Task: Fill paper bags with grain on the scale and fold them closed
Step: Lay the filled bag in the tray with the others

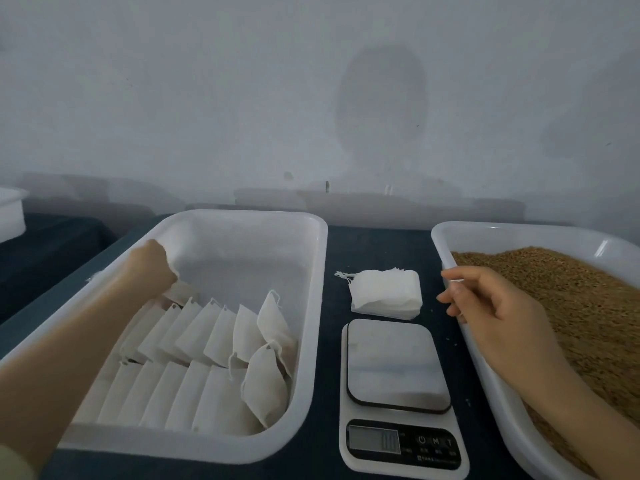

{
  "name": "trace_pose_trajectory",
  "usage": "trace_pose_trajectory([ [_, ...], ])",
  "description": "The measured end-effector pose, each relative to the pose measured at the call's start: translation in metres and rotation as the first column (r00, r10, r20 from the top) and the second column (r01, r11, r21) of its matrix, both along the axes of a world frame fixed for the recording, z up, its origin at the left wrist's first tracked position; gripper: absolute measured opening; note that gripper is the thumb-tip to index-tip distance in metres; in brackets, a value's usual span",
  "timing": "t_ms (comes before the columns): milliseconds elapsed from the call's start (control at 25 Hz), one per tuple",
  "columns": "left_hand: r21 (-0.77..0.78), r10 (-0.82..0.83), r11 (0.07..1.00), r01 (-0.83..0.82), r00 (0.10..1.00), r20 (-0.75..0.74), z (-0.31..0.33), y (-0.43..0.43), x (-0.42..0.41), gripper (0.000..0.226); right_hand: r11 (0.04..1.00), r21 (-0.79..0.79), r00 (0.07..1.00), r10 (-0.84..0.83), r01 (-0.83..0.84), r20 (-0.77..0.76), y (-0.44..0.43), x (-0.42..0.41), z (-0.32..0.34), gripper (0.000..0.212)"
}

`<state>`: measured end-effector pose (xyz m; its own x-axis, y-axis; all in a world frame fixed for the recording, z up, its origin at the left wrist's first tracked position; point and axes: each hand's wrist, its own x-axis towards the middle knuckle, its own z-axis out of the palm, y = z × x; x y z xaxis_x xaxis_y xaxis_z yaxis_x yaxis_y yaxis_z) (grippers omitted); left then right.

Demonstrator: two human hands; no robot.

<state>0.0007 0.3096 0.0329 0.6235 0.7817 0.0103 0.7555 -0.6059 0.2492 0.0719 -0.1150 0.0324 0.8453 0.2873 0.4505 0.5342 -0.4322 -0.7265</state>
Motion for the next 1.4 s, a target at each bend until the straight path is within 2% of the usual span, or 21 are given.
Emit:
trace_pose_trajectory([
  [40, 0.144, -0.002, 0.990, 0.009, 0.999, -0.047, 0.004, -0.009, 0.005, 0.033, 1.000, 0.004, 1.000, -0.011, 0.011, 0.001, 0.000, 0.000, 0.000, 0.017],
  [120, 0.399, -0.060, 0.912, 0.100, 0.992, -0.112, 0.015, -0.036, 0.020, 0.035, 0.999, 0.017, 0.999, -0.039, 0.039, 0.008, -0.002, 0.000, 0.001, 0.018],
  [200, 0.521, -0.284, 0.808, 0.275, 0.957, -0.065, 0.026, -0.075, 0.042, 0.032, 0.997, 0.041, 0.998, -0.064, 0.064, 0.004, -0.003, 0.001, 0.002, 0.019],
  [280, 0.546, -0.552, 0.690, 0.476, 0.833, -0.028, 0.033, -0.128, 0.067, 0.025, 0.994, 0.072, 0.996, -0.084, 0.084, -0.007, -0.004, 0.002, 0.003, 0.019],
  [360, 0.498, -0.704, 0.531, 0.686, 0.684, -0.192, 0.027, -0.185, 0.093, 0.023, 0.990, 0.092, 0.994, -0.102, 0.104, -0.023, -0.006, 0.003, 0.003, 0.019],
  [400, 0.396, -0.724, 0.508, 0.765, 0.628, -0.284, 0.021, -0.209, 0.104, 0.022, 0.989, 0.097, 0.994, -0.107, 0.110, -0.031, -0.008, 0.004, 0.003, 0.019],
  [480, 0.197, -0.716, 0.542, 0.817, 0.572, -0.401, 0.006, -0.239, 0.121, 0.027, 0.989, 0.098, 0.993, -0.111, 0.114, -0.036, -0.009, 0.004, 0.003, 0.019],
  [560, 0.152, -0.663, 0.537, 0.830, 0.527, -0.532, -0.011, -0.247, 0.129, 0.024, 0.988, 0.099, 0.993, -0.113, 0.116, -0.038, -0.009, 0.005, 0.002, 0.019],
  [640, 0.153, -0.616, 0.541, 0.827, 0.513, -0.598, -0.024, -0.244, 0.132, 0.020, 0.988, 0.105, 0.993, -0.114, 0.117, -0.033, -0.008, 0.006, 0.003, 0.019],
  [880, 0.159, -0.688, 0.525, 0.836, 0.527, -0.499, -0.028, -0.242, 0.133, 0.020, 0.989, 0.095, 0.994, -0.109, 0.110, -0.015, -0.004, 0.006, 0.003, 0.020],
  [960, 0.203, -0.680, 0.507, 0.838, 0.533, -0.504, -0.027, -0.242, 0.132, 0.014, 0.991, 0.081, 0.994, -0.108, 0.109, -0.018, -0.004, 0.005, 0.003, 0.021],
  [1040, 0.278, -0.645, 0.486, 0.829, 0.554, -0.526, -0.026, -0.241, 0.133, 0.022, 0.991, 0.072, 0.994, -0.109, 0.110, -0.017, -0.005, 0.004, 0.003, 0.021],
  [1160, 0.270, -0.643, 0.486, 0.831, 0.549, -0.535, -0.024, -0.242, 0.138, 0.017, 0.991, 0.067, 0.994, -0.113, 0.113, -0.015, -0.006, 0.005, 0.003, 0.022],
  [1240, 0.200, -0.667, 0.539, 0.818, 0.559, -0.492, -0.026, -0.241, 0.142, 0.012, 0.991, 0.065, 0.994, -0.113, 0.114, -0.010, -0.006, 0.005, 0.003, 0.023],
  [1320, 0.145, -0.695, 0.613, 0.776, 0.618, -0.367, -0.026, -0.240, 0.142, 0.013, 0.992, 0.058, 0.994, -0.112, 0.113, -0.009, -0.006, 0.005, 0.003, 0.024],
  [1400, 0.199, -0.676, 0.678, 0.708, 0.706, -0.211, -0.022, -0.237, 0.138, 0.007, 0.992, 0.053, 0.994, -0.112, 0.112, -0.004, -0.006, 0.005, 0.003, 0.022],
])
